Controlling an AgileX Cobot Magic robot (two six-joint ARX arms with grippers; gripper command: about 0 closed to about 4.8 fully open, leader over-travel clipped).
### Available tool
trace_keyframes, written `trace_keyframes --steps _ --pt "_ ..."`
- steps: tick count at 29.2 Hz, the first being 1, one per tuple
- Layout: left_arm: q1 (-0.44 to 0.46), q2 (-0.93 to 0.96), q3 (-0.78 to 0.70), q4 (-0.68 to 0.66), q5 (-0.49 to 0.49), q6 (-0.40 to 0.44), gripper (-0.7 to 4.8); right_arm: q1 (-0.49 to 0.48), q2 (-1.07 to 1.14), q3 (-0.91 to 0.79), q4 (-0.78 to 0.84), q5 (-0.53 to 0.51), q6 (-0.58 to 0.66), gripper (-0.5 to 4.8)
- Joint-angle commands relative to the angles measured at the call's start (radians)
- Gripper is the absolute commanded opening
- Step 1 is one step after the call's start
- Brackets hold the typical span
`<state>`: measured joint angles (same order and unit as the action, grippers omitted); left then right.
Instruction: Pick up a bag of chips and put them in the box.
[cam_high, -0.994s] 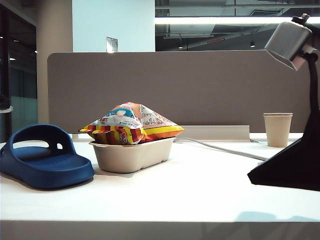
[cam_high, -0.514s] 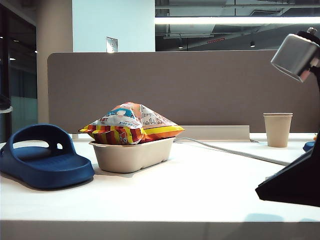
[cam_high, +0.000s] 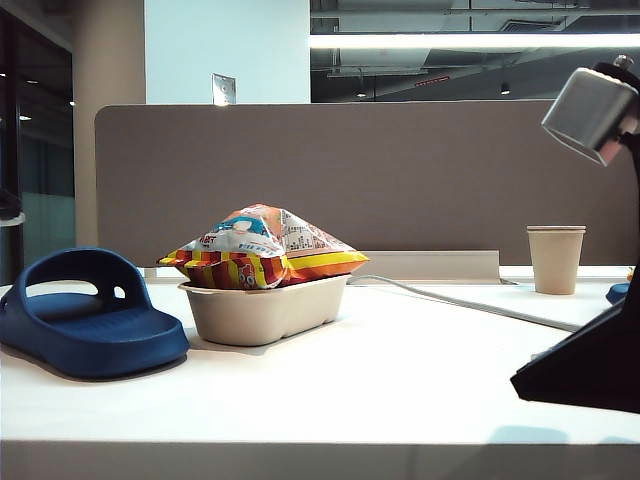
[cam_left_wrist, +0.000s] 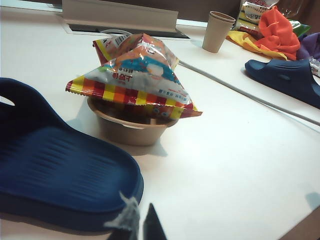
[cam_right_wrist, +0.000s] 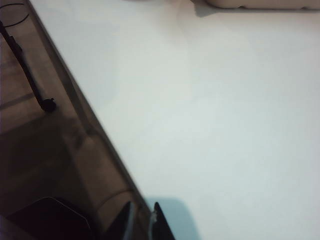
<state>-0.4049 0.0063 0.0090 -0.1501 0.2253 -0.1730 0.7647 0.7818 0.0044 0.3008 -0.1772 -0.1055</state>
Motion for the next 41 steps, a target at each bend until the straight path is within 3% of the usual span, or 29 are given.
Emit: trace_keyframes --steps 1,16,26,41 --pt "0.000 0.000 0.000 -0.009 0.003 0.001 0.22 0.000 -0.001 0.000 0.017 -0.001 0.004 0.53" --pt "0.000 0.000 0.000 -0.009 0.003 0.001 0.22 -0.018 -0.163 0.000 -0.006 -0.003 0.004 0.53" --pt "0.005 -0.004 0.000 -0.009 0.003 0.001 0.22 -0.196 -0.304 0.000 -0.013 -0.008 0.004 0.53" --pt "0.130 -0.004 0.000 -0.009 0.003 0.001 0.22 -0.432 -0.508 0.000 -0.013 -0.008 0.004 0.53"
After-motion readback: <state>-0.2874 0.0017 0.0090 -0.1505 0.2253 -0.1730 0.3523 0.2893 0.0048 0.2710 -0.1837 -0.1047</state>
